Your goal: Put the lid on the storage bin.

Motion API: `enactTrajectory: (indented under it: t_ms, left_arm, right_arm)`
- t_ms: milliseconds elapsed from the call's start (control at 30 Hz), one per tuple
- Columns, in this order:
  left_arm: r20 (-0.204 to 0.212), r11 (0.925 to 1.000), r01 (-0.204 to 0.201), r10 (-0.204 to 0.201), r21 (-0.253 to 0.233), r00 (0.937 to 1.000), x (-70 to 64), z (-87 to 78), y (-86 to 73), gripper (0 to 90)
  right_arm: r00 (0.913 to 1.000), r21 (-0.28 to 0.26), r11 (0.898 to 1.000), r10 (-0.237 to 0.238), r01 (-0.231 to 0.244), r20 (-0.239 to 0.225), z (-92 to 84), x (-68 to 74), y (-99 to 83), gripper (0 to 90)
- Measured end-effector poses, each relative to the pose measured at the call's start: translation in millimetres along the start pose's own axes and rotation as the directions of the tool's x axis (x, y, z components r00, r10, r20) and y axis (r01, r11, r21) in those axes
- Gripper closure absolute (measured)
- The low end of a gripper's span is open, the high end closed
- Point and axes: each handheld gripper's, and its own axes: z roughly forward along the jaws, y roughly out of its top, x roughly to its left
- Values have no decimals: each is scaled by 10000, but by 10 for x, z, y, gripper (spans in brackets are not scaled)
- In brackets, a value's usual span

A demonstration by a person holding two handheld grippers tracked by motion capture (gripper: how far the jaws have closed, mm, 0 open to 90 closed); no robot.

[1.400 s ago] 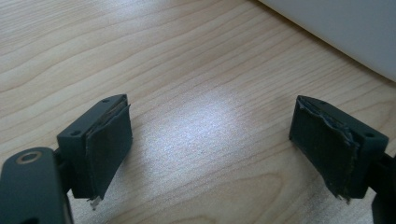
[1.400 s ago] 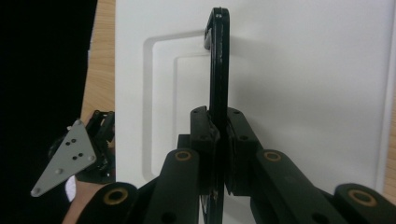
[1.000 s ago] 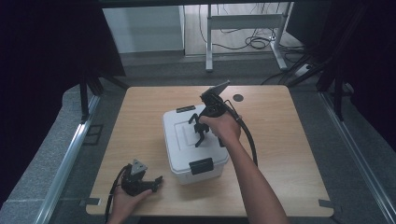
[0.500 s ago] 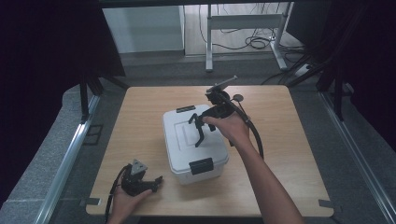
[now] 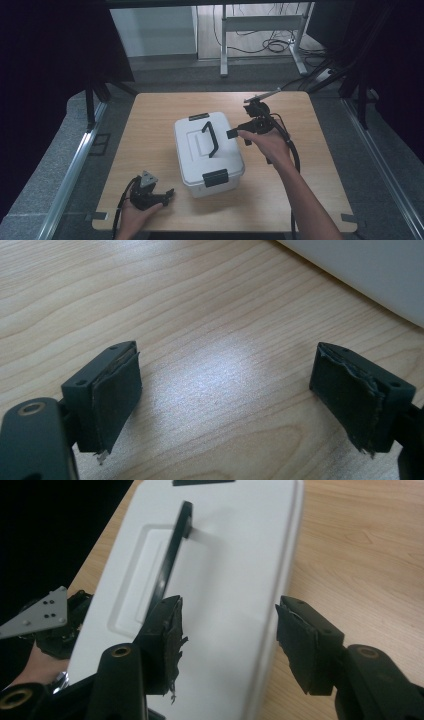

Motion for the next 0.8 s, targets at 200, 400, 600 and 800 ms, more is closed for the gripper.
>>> enactTrajectory:
  t_ms: [200, 400, 600, 800]
  left_arm:
    - [-1, 10000, 5, -5, -3, 10000, -1, 0, 0, 132]
    - [-4, 10000, 9, -9, -27, 10000, -1, 2, -1, 131]
    - [-6, 10000, 11, -11, -36, 10000, -3, 2, -2, 132]
    - [-8, 10000, 57, -57, -54, 10000, -7, 2, -3, 132]
  right_arm:
    - [10000, -354, 9994, 31, -28, 76, -97, -145, -159, 412]
    - [9990, -606, 9977, 288, -308, -337, -126, -281, -347, 402]
    - [9979, -837, 9955, 410, -451, -500, -114, -425, -544, 399]
    - [9957, -1089, 9918, 588, -665, -722, -70, -595, -821, 395]
